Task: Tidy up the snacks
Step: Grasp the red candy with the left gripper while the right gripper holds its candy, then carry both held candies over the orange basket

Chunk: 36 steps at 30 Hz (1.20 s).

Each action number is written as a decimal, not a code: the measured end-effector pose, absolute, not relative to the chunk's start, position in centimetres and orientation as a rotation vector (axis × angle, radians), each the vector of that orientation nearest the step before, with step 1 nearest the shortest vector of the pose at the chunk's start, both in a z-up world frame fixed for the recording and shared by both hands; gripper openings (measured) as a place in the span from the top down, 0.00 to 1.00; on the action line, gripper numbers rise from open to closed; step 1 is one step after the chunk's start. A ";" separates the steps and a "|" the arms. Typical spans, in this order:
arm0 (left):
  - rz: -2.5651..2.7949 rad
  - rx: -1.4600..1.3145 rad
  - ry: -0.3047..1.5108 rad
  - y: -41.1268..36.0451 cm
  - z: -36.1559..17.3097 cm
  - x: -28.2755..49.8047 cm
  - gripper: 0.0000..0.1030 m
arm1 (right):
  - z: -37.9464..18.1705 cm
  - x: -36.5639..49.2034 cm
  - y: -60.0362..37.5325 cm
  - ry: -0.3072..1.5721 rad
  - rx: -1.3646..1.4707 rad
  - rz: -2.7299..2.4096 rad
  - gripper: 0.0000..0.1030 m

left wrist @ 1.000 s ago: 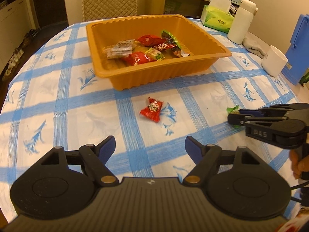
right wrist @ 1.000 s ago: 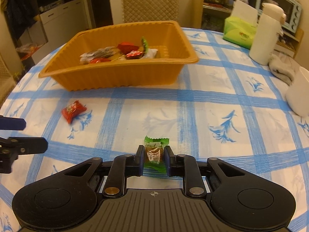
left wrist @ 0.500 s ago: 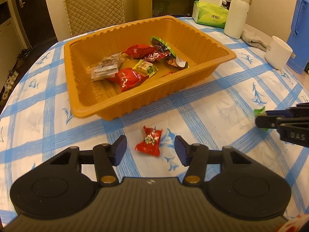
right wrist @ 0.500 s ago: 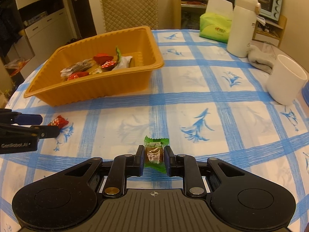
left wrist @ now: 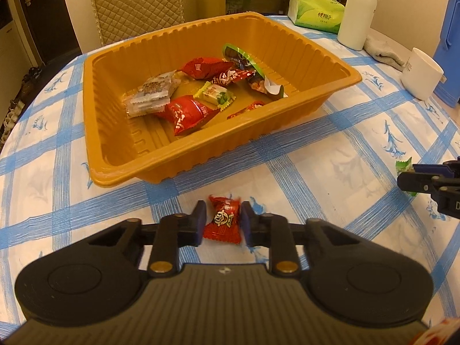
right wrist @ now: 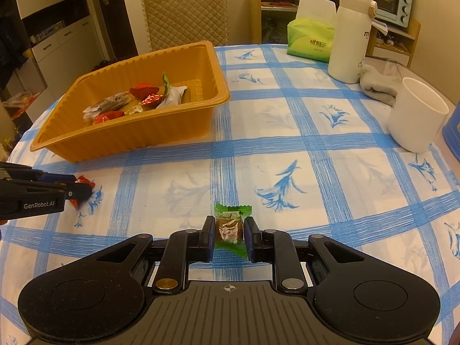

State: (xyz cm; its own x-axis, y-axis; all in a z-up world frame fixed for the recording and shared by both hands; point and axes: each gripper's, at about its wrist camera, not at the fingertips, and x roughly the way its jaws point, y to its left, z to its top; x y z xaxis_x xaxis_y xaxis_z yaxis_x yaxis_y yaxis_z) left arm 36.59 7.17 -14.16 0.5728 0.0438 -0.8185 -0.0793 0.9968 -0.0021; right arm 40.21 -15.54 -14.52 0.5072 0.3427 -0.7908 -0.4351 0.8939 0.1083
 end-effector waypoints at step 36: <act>0.134 -0.143 0.787 8.7 -6.2 31.8 0.83 | -10.9 40.6 -15.1 0.883 -0.025 0.584 0.79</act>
